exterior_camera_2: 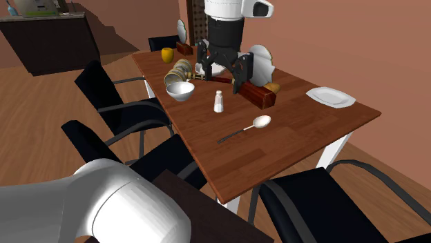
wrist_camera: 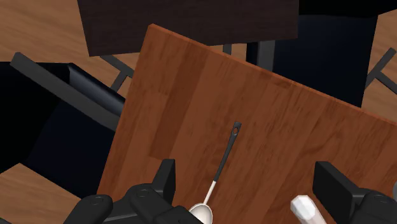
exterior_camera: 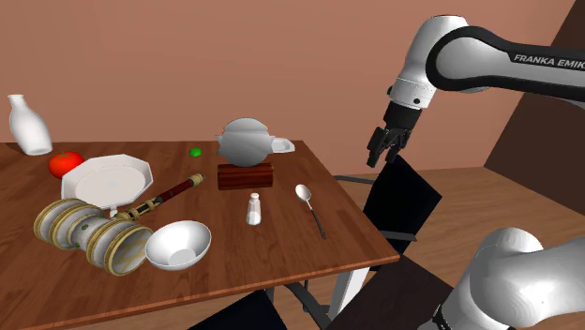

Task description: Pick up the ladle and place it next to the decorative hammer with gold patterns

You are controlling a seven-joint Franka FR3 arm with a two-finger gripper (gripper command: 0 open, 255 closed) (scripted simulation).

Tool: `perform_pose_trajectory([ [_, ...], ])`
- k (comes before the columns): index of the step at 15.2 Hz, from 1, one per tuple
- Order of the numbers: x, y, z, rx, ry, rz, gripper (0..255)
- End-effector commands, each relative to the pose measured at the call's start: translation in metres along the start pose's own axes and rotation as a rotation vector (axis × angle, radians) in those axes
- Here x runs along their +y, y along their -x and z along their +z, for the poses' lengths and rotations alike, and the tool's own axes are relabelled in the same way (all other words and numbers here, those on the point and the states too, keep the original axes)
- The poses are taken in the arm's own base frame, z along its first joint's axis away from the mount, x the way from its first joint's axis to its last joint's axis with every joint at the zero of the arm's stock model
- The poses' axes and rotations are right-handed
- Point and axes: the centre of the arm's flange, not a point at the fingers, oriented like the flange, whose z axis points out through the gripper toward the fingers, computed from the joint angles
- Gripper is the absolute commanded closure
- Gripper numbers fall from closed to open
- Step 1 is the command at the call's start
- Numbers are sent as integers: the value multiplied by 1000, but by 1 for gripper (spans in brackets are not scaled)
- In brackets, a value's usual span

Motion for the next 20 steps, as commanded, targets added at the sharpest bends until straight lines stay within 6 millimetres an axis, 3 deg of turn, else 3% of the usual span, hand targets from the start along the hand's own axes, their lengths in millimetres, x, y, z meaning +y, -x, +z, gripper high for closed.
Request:
perform_pose_trajectory([
  [1, 0, 0, 0, 0, 0, 0, 0],
  [11, -27, -82, 106, -18, 91, 152, 0],
  [20, -32, -156, 205, -35, 174, 289, 0],
])
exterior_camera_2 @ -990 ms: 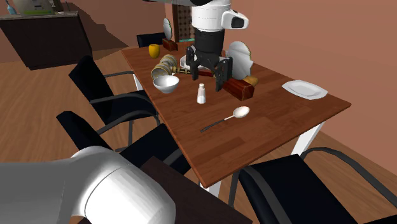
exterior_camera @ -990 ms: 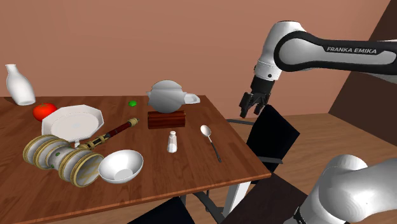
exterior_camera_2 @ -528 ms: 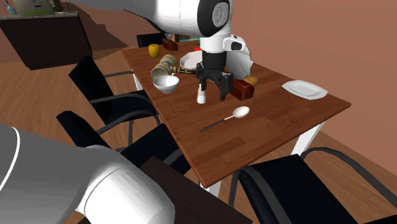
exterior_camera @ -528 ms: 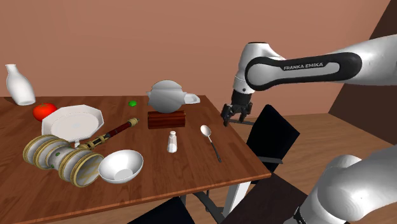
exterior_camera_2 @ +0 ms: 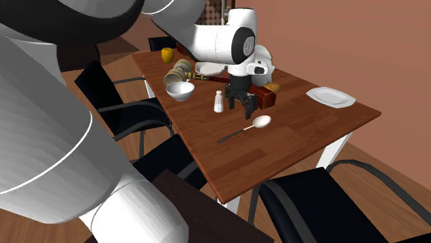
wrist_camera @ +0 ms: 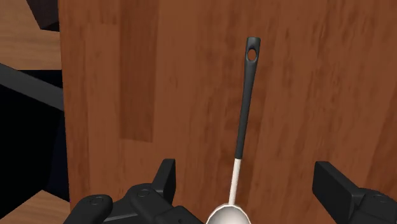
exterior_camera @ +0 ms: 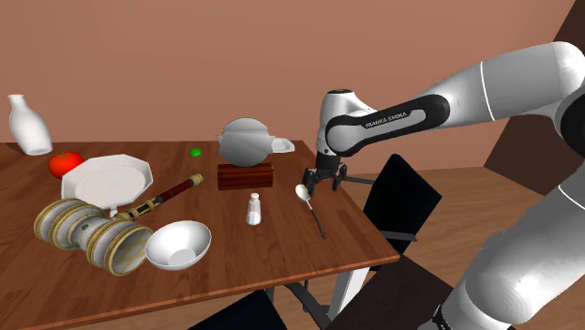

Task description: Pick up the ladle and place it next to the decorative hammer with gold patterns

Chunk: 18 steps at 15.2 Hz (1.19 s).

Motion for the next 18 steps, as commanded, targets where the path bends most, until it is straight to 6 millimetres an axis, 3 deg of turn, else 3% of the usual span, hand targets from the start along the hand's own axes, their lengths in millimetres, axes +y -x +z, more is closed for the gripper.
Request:
perform_pose_trajectory([
  [1, -8, -14, 21, -3, 18, 32, 0],
  [6, -20, -51, 69, -11, 58, 99, 0],
  [13, -18, -50, 105, -11, 58, 99, 0],
  [18, -18, -50, 109, -11, 58, 99, 0],
])
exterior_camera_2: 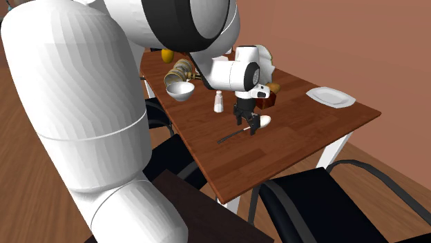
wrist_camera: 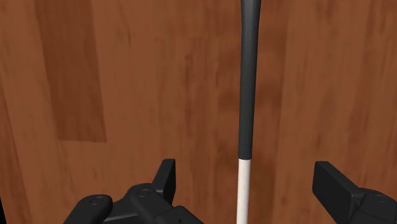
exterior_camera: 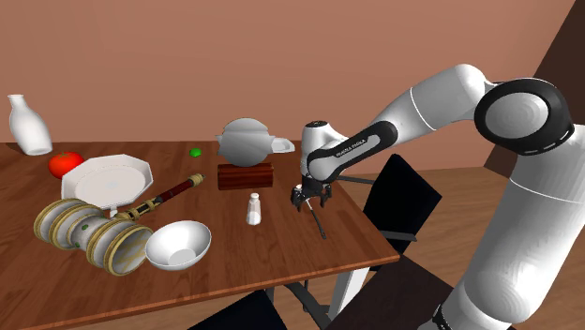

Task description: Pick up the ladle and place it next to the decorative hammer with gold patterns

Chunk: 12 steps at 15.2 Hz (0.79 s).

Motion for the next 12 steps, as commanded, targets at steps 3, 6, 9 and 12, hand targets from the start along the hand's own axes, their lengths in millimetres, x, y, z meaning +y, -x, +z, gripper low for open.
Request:
perform_pose_trajectory([
  [3, 0, 0, 0, 0, 0, 0, 0],
  [6, 0, 0, 0, 0, 0, 0, 255],
  [9, 0, 0, 0, 0, 0, 0, 255],
  [12, 0, 0, 0, 0, 0, 0, 255],
])
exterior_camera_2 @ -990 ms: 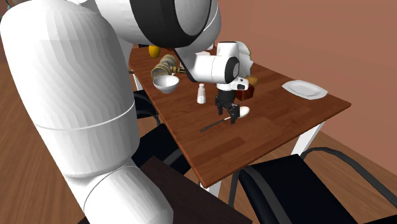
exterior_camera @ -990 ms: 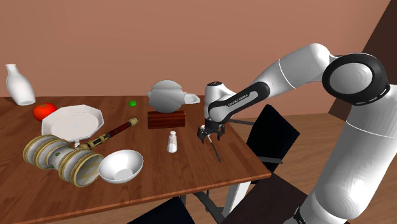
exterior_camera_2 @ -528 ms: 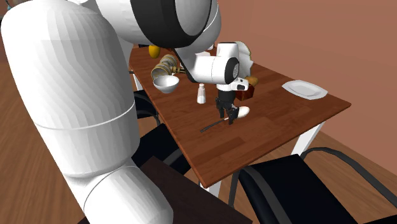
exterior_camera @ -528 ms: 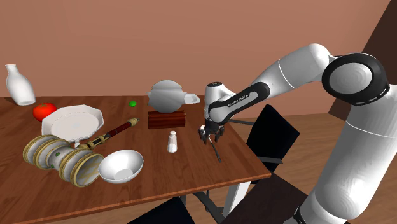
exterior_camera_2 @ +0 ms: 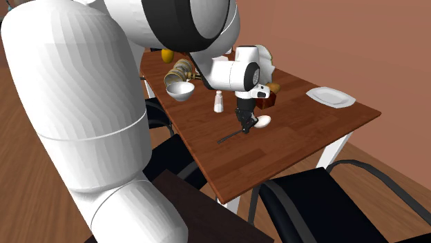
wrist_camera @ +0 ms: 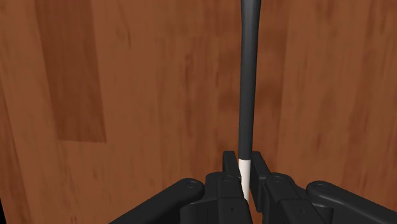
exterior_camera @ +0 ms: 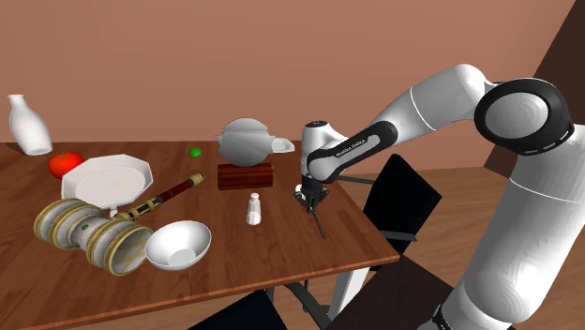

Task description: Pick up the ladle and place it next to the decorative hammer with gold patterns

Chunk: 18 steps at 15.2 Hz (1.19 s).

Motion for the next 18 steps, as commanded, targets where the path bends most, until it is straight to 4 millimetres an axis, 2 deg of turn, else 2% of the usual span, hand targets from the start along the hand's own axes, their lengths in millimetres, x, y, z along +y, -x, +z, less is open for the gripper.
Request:
perform_pose_trajectory([
  [1, 0, 0, 0, 0, 0, 0, 255],
  [18, 10, -2, -89, 0, 0, 0, 255],
])
